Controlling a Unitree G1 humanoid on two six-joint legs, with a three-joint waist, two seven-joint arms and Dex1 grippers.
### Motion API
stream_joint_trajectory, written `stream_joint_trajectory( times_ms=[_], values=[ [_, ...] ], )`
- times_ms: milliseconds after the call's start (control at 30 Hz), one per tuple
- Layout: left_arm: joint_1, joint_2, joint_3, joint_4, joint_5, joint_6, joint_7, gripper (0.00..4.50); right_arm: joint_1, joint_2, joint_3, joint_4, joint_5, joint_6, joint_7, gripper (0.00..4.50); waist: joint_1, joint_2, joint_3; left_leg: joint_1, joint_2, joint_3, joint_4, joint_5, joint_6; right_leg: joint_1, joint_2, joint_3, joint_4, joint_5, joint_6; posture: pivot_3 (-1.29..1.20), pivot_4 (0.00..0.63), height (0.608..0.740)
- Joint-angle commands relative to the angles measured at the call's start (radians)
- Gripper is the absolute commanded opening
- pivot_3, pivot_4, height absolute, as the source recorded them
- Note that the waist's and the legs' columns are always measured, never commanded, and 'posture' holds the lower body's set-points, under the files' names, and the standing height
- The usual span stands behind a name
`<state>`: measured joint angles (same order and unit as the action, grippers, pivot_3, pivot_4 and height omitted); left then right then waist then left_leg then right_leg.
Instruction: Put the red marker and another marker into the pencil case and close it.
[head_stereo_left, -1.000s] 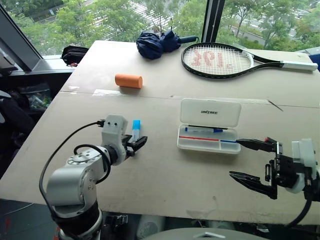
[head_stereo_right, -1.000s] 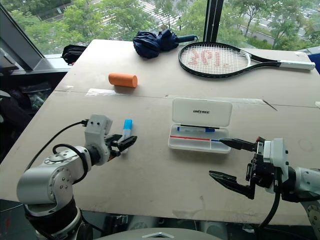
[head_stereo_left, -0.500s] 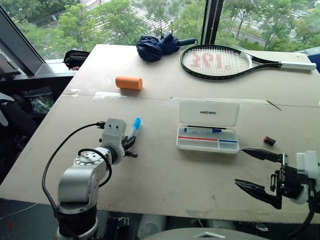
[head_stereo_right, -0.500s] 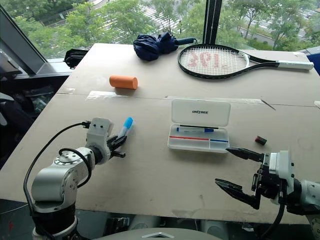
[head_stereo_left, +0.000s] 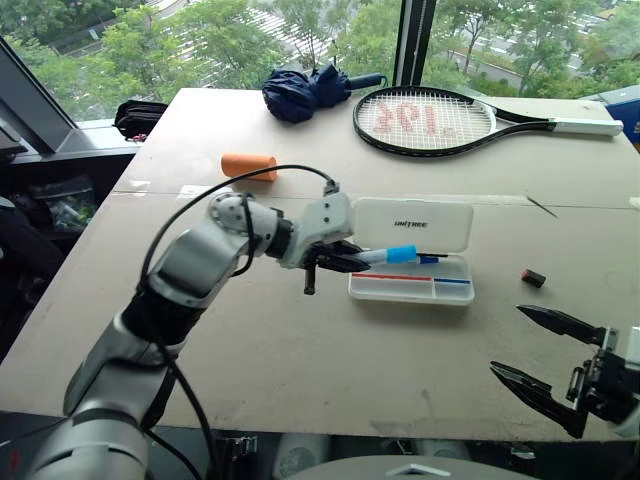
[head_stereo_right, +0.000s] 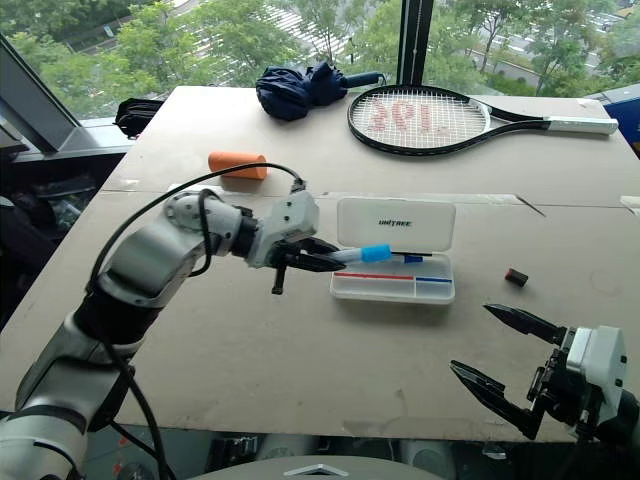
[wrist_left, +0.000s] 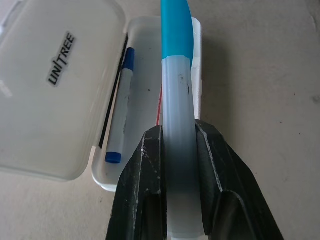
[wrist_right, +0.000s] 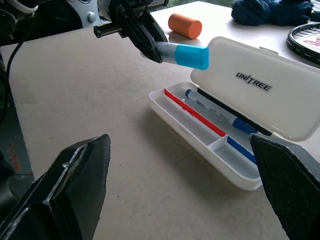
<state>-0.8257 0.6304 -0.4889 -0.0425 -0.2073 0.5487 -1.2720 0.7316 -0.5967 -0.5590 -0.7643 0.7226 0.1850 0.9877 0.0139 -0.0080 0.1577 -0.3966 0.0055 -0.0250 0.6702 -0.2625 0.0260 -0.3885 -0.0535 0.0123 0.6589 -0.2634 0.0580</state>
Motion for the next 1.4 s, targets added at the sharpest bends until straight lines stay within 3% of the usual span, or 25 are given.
stream_joint_trajectory(
  times_ms=[33, 600, 667, 867, 1100, 1267, 1400],
  values=[
    [-0.054, -0.049, -0.046, 0.082, 0.044, -0.067, -0.055, 0.21, 0.041, 0.018, -0.06, -0.075, 0.013, -0.016, -0.031, 4.5, -0.004, 0.0, 0.0, 0.0, 0.0, 0.0, 0.0, 0.0, 0.0, -0.001, 0.001, 0.001, 0.0, 0.0, 0.0, 0.0, 0.15, 0.73],
    [-0.031, -0.076, -0.082, 0.057, 0.111, 0.002, -0.085, 0.21, 0.107, 0.05, -0.072, -0.165, 0.028, -0.002, -0.111, 4.5, -0.001, 0.0, 0.001, -0.003, 0.002, 0.001, 0.0, 0.0, 0.0, -0.006, 0.002, 0.002, 0.004, 0.0, 0.001, 0.0, 0.15, 0.73],
    [-0.028, -0.081, -0.075, 0.055, 0.111, 0.009, -0.076, 1.24, 0.109, 0.049, -0.073, -0.164, 0.03, -0.004, -0.11, 4.5, -0.001, 0.0, 0.001, -0.003, 0.002, 0.001, 0.0, 0.0, 0.0, -0.006, 0.002, 0.002, 0.004, 0.0, 0.001, 0.0, 0.15, 0.73],
    [-0.038, -0.066, -0.042, 0.042, 0.102, 0.04, -0.07, 3.68, 0.109, 0.048, -0.071, -0.145, 0.026, -0.013, -0.096, 4.5, -0.001, 0.0, 0.001, -0.003, 0.002, 0.001, 0.0, 0.0, 0.0, -0.006, 0.002, 0.002, 0.004, 0.0, 0.001, 0.0, 0.15, 0.73],
    [0.018, -0.016, 0.093, -0.087, -0.044, 0.085, -0.113, 3.68, 0.084, 0.054, -0.061, -0.128, -0.001, 0.017, -0.153, 4.5, -0.003, 0.0, 0.001, -0.003, 0.004, 0.001, 0.0, 0.0, 0.0, -0.006, 0.002, 0.002, 0.004, 0.0, 0.001, 0.0, 0.15, 0.73],
    [0.185, -0.012, 0.317, -0.277, -0.244, 0.157, -0.03, 3.68, 0.034, 0.04, -0.087, -0.113, -0.026, 0.134, -0.335, 4.5, -0.005, 0.0, 0.001, -0.003, 0.006, 0.001, 0.0, 0.0, 0.0, -0.006, 0.002, 0.002, 0.004, 0.0, 0.001, 0.0, 0.15, 0.73],
    [0.322, 0.041, 0.487, -0.468, -0.433, 0.322, 0.052, 3.68, -0.138, -0.192, -0.035, -0.08, -0.128, 0.458, -0.523, 4.5, -0.012, 0.0, 0.002, -0.003, 0.006, 0.003, 0.001, 0.0, 0.0, -0.006, 0.001, 0.004, 0.004, 0.0, 0.0, 0.0, 0.15, 0.73]
  ],
)
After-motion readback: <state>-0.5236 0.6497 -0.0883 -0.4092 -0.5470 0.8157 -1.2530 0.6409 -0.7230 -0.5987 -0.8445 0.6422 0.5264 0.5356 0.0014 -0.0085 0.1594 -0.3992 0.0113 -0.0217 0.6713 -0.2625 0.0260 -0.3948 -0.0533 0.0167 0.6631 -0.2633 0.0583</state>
